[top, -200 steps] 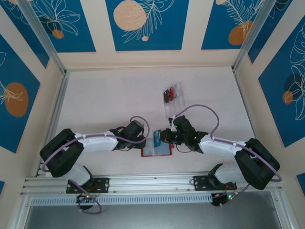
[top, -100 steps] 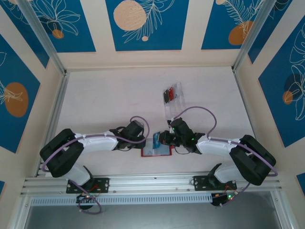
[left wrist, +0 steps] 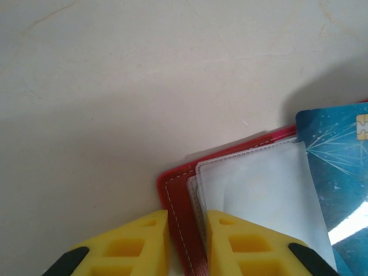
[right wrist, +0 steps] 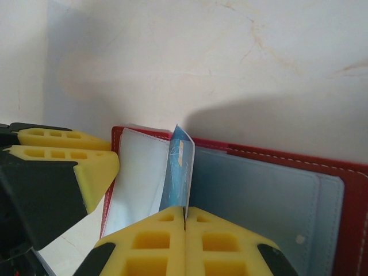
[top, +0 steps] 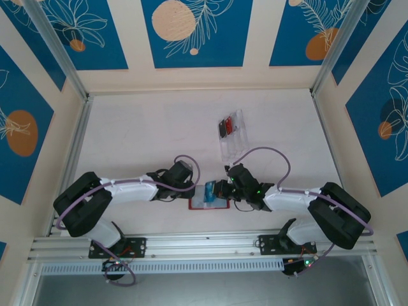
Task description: Put the credit cards into the card holder
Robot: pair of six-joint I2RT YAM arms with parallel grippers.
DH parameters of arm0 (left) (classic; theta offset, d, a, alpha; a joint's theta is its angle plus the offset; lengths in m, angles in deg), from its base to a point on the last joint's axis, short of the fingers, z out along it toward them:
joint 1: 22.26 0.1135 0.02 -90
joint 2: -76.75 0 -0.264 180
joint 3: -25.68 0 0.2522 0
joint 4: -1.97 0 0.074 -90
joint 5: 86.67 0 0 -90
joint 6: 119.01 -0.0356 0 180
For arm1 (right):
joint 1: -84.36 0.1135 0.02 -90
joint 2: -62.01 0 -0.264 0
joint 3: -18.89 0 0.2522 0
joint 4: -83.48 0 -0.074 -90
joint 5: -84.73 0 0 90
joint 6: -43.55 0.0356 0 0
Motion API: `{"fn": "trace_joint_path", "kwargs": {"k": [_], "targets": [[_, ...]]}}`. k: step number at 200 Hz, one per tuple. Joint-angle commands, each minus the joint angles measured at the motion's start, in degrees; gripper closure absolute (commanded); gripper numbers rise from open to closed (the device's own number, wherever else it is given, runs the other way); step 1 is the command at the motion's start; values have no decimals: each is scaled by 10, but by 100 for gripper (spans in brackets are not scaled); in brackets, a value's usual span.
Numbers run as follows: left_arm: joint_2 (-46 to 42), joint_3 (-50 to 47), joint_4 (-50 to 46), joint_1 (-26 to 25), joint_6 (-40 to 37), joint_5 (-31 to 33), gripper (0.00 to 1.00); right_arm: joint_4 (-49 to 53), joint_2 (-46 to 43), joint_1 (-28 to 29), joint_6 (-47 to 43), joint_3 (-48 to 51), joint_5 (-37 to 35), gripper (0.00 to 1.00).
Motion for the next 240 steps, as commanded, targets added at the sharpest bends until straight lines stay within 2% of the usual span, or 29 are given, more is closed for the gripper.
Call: {"fn": "trace_joint_path", "kwargs": {"k": [1,122,204,240], "targets": [[22,-5,-48,-11,-11,-6,79,31,-9,5,5,19,-22,100],[28,-4,-44,-12,-11,-7,79,5,23,37,24,25,-10,100],[31,-7,-41,-12,-10,-7,79,4,-29,43,15,49,-4,100],[30,-6,-42,-12,-10,-8,79,-19,-19,45,13,55,5,100]]}}
